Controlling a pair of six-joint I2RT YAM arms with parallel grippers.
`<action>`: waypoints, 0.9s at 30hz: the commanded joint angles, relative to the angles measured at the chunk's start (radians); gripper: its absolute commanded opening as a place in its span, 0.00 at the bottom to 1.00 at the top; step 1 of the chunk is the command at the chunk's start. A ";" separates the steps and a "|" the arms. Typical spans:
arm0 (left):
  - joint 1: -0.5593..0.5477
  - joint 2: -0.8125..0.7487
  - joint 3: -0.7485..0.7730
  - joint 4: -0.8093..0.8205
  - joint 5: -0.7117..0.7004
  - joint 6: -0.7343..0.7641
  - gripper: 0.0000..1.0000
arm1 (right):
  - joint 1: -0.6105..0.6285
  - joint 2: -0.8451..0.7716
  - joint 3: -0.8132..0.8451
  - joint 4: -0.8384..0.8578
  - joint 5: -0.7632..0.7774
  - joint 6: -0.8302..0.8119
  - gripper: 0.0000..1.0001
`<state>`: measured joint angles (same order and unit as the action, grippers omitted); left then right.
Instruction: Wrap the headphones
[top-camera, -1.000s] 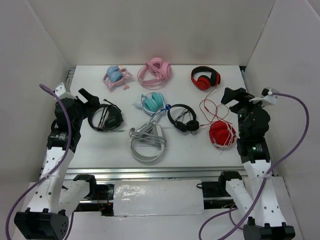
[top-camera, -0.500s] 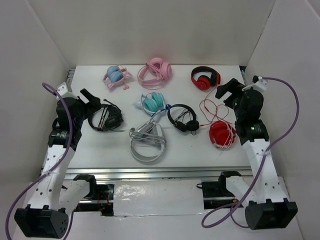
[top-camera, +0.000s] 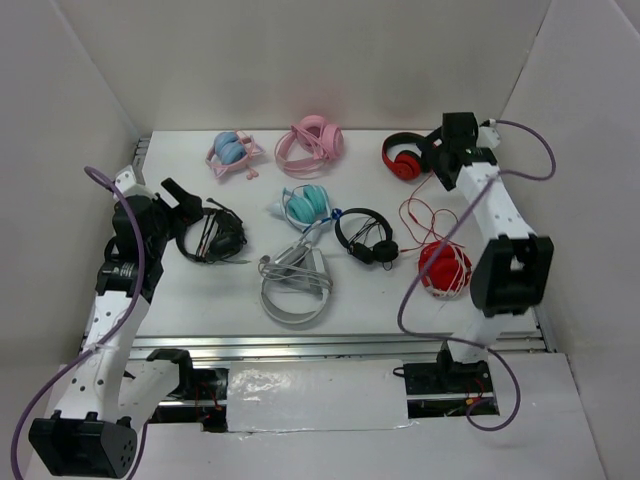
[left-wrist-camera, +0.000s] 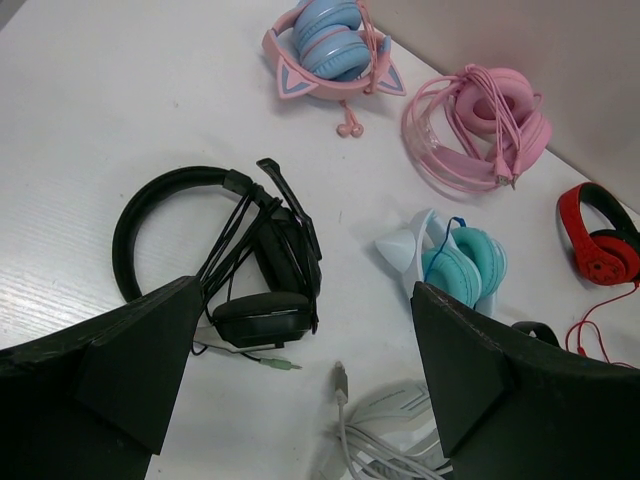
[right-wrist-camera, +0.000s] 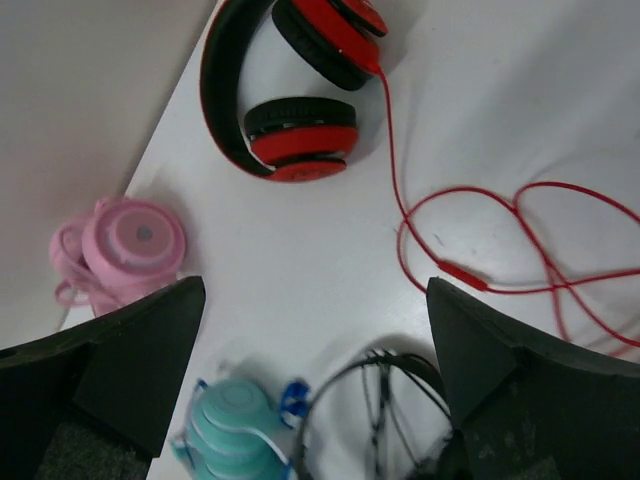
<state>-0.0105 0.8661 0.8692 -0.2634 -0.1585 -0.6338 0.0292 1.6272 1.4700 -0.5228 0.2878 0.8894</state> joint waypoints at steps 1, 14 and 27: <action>0.003 -0.027 0.007 0.021 -0.012 0.006 0.99 | 0.018 0.201 0.247 -0.197 0.030 0.184 1.00; 0.006 -0.015 -0.001 0.021 -0.038 0.006 0.99 | 0.046 0.720 0.777 -0.382 0.079 0.456 1.00; 0.006 -0.013 -0.032 0.069 -0.039 -0.003 0.99 | -0.006 0.829 0.779 -0.287 -0.002 0.465 0.98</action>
<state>-0.0093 0.8558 0.8452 -0.2508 -0.1894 -0.6346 0.0402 2.3959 2.2009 -0.8356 0.2886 1.3361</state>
